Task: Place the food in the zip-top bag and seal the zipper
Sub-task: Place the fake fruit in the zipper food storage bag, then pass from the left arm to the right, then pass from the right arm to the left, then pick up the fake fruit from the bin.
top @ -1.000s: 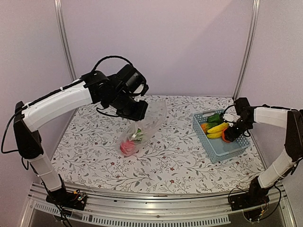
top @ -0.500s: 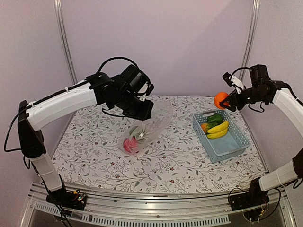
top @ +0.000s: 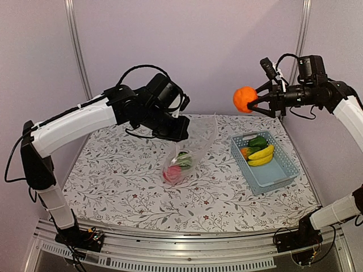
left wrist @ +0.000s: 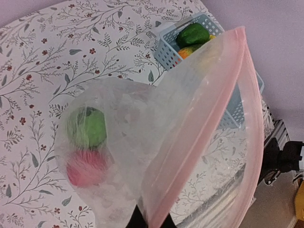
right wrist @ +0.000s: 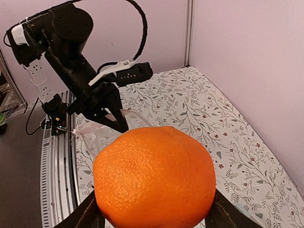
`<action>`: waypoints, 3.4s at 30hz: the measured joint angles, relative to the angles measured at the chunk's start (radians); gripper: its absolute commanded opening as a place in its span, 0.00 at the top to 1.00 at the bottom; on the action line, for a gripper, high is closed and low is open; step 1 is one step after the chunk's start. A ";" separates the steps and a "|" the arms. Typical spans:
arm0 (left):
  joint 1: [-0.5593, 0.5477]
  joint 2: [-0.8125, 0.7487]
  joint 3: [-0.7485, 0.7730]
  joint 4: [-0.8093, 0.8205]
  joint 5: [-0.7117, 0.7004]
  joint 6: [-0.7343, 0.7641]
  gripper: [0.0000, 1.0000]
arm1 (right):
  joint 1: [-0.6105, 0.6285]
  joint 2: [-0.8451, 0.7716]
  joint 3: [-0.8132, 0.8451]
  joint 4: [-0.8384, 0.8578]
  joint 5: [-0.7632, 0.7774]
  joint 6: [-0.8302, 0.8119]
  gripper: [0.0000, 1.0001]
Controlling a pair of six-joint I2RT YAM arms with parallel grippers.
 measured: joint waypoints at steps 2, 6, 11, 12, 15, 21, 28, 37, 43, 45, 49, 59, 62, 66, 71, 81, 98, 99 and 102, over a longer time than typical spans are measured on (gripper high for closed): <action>-0.008 0.000 0.000 0.001 0.002 -0.003 1.00 | 0.049 0.002 0.012 0.003 -0.009 0.008 0.61; -0.020 0.000 0.000 0.002 0.003 -0.007 1.00 | 0.148 0.016 0.031 0.025 -0.010 0.015 0.60; -0.029 0.000 0.000 0.013 0.009 -0.014 1.00 | 0.237 0.067 0.037 0.047 0.005 0.018 0.58; -0.031 0.000 0.001 0.017 0.011 -0.015 1.00 | 0.251 0.082 0.037 0.049 0.013 0.018 0.58; -0.032 0.000 0.000 0.029 0.026 -0.019 1.00 | 0.278 0.135 0.038 0.053 0.038 0.003 0.57; -0.032 -0.004 -0.007 0.061 0.039 -0.024 1.00 | 0.286 0.222 0.055 0.052 0.105 -0.024 0.26; -0.032 -0.013 -0.019 0.078 0.040 -0.031 1.00 | 0.287 0.235 0.080 -0.007 0.174 -0.095 0.16; -0.027 -0.013 -0.024 0.084 0.052 -0.029 1.00 | 0.320 0.173 0.091 -0.114 0.220 -0.250 0.23; -0.019 -0.011 -0.024 0.084 0.084 -0.019 1.00 | 0.401 0.131 0.054 -0.182 0.241 -0.384 0.25; -0.016 -0.010 -0.024 0.084 0.100 -0.016 1.00 | 0.444 0.123 0.044 -0.188 0.267 -0.418 0.26; -0.013 -0.002 -0.021 0.085 0.124 -0.012 1.00 | 0.501 0.122 0.031 -0.186 0.330 -0.466 0.31; -0.002 0.003 -0.001 0.053 0.144 0.013 0.85 | 0.570 0.187 -0.010 -0.184 0.491 -0.553 0.82; 0.011 0.003 0.020 0.023 0.140 0.026 0.73 | 0.573 0.205 -0.014 -0.180 0.526 -0.566 0.97; 0.027 -0.002 0.027 -0.026 0.133 0.042 0.72 | 0.574 0.212 -0.011 -0.172 0.545 -0.565 1.00; 0.035 -0.013 0.027 -0.102 0.138 0.059 0.89 | 0.574 0.212 0.016 -0.171 0.545 -0.563 1.00; 0.036 -0.058 0.051 -0.148 0.091 0.069 1.00 | 0.582 0.213 0.069 -0.189 0.509 -0.544 0.67; 0.056 -0.071 0.036 -0.136 0.046 0.096 1.00 | 0.340 0.090 0.026 -0.200 0.344 -0.460 0.57; 0.056 -0.071 0.036 -0.136 0.045 0.096 1.00 | 0.321 0.085 0.005 -0.202 0.346 -0.469 0.57; 0.056 -0.071 0.032 -0.135 0.041 0.096 1.00 | 0.259 0.079 -0.079 -0.217 0.375 -0.514 0.57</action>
